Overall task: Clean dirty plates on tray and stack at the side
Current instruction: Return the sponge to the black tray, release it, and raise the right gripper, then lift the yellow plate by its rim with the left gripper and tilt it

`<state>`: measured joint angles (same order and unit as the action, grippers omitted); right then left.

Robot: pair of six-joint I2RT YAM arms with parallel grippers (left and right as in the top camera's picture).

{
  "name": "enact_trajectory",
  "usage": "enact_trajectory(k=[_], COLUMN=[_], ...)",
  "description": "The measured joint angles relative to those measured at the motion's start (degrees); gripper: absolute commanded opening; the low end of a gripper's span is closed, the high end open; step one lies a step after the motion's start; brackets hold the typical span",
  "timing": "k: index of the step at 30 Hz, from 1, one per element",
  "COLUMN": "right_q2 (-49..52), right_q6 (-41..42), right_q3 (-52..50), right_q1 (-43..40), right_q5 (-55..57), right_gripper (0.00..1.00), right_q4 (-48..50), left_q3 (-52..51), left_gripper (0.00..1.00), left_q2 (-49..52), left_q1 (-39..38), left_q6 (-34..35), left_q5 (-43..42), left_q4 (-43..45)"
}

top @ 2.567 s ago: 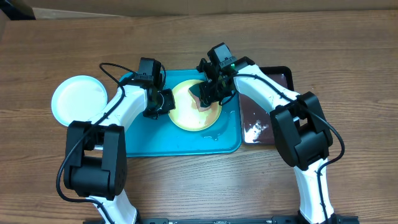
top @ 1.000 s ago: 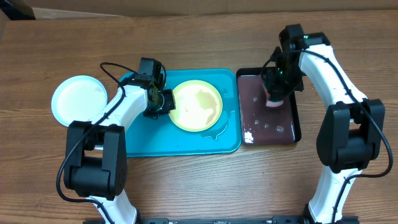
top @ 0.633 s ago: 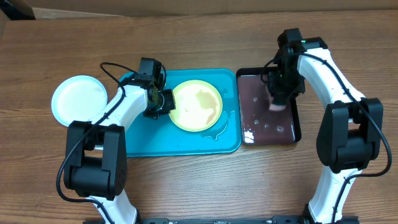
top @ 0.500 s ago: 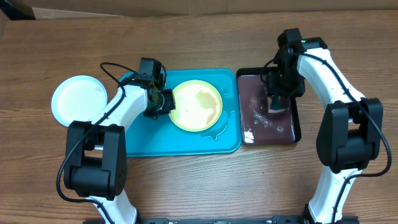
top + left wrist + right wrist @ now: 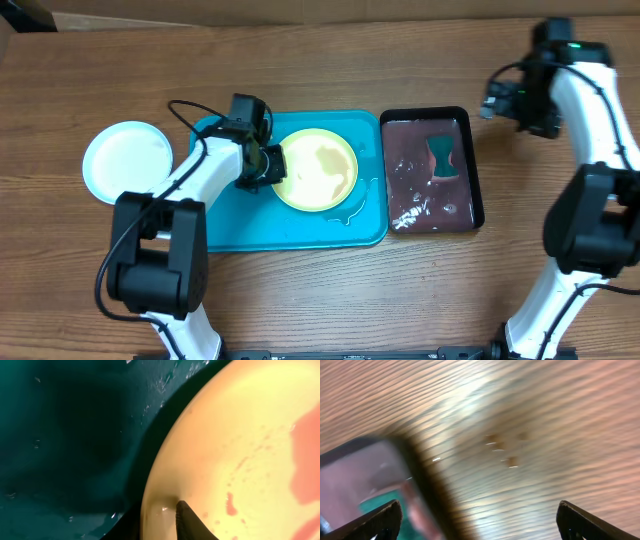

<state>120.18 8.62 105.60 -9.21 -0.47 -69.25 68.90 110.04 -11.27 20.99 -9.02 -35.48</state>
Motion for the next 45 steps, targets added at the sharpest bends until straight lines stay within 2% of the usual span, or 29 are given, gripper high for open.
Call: enact_trajectory(k=[1, 9, 14, 19, 33, 45], right_q2=[0.0, 0.0, 0.0, 0.0, 0.0, 0.0], right_q6=[0.17, 0.39, 0.37, 0.39, 0.39, 0.37], right_q3=[0.0, 0.0, 0.0, 0.0, 0.0, 0.0], right_q1=[-1.18, -3.89, -3.91, -3.91, -3.91, -3.91], right_q5=[0.09, 0.48, 0.46, 0.44, 0.46, 0.44], right_gripper=[1.0, 1.0, 1.0, 1.0, 1.0, 1.0], right_q4=[0.0, -0.22, -0.22, -0.22, -0.22, -0.22], left_q3=[0.0, 1.14, 5.92, 13.53, 20.76, 20.83], left_gripper=[0.05, 0.04, 0.04, 0.04, 0.04, 0.04], left_q2=[0.57, 0.79, 1.01, 1.01, 0.98, 0.98], left_q1=[-0.37, -0.7, 0.52, 1.97, 1.92, -4.7], left_q6=[0.0, 0.42, 0.17, -1.36, -7.32, -8.13], left_q5=[0.26, 0.7, 1.44, 1.66, -10.36, -12.74], left_q4=[0.07, -1.09, -10.01, -12.5, -9.73, -4.94])
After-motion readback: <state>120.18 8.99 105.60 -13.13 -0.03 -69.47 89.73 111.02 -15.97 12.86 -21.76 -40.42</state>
